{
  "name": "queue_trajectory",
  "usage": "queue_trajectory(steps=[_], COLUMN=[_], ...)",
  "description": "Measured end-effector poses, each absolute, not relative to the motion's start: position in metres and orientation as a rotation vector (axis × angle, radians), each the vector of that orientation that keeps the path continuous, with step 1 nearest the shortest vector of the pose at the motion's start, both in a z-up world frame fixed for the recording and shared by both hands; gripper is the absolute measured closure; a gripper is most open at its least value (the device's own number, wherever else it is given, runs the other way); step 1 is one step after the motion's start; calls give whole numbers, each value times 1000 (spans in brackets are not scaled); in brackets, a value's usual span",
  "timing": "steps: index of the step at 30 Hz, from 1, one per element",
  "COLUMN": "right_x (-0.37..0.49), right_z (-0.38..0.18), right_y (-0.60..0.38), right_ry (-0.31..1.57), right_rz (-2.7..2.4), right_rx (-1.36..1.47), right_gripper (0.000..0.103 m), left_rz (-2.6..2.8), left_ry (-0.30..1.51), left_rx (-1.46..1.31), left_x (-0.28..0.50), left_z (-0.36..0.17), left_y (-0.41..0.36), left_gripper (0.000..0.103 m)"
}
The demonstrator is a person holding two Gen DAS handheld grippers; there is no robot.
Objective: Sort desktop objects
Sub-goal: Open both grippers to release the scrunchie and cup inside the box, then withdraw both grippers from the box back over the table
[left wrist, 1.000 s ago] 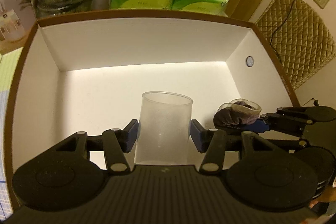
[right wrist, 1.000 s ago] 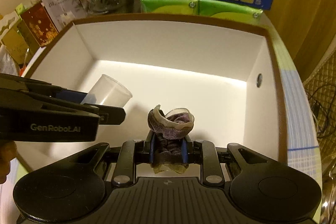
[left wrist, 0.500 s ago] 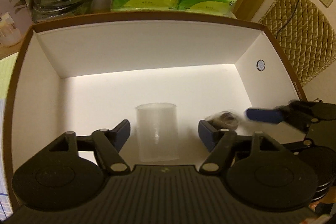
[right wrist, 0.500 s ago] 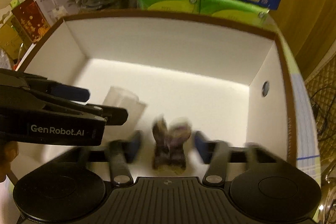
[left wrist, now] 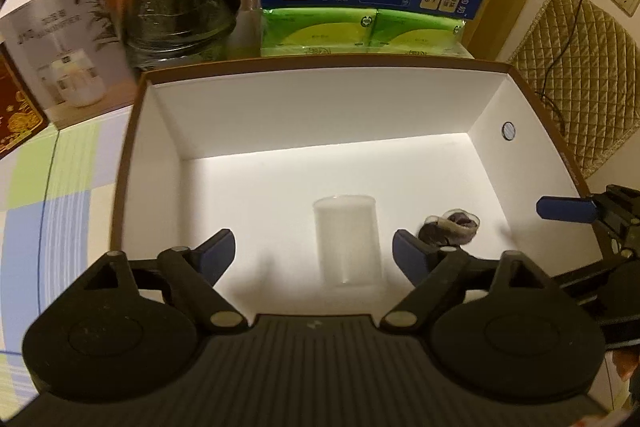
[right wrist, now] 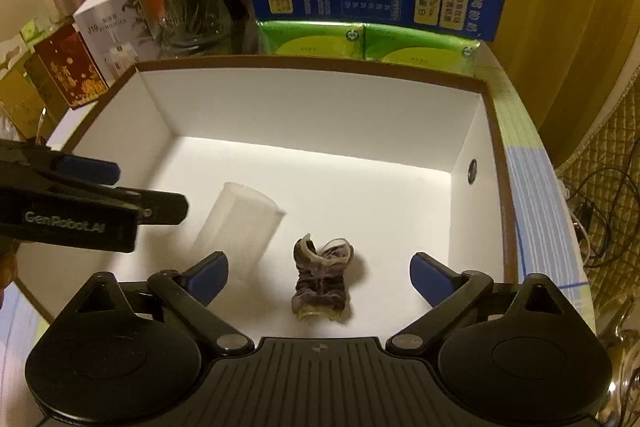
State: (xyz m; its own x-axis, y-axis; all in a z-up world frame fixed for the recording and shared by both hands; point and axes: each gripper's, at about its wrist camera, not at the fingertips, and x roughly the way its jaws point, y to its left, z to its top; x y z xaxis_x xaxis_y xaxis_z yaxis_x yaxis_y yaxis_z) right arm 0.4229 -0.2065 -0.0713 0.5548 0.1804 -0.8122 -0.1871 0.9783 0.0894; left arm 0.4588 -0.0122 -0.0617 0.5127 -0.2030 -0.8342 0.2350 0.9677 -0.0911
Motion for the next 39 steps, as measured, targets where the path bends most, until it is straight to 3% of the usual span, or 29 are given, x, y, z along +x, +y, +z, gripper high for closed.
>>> queue_trajectory(steps=[7, 20, 39], right_x=[400, 348, 276], right_z=[-53, -15, 17], right_y=[-210, -213, -207], right_ry=[921, 835, 776], right_rz=[219, 215, 224], right_rx=[27, 62, 57], right_gripper=[2, 2, 2], left_rz=[-226, -200, -184], left_ry=[966, 878, 826], left_rx=[67, 27, -17], left_x=[426, 366, 282], left_z=[-44, -8, 22], left_y=[-3, 11, 19], left_gripper=[14, 6, 4])
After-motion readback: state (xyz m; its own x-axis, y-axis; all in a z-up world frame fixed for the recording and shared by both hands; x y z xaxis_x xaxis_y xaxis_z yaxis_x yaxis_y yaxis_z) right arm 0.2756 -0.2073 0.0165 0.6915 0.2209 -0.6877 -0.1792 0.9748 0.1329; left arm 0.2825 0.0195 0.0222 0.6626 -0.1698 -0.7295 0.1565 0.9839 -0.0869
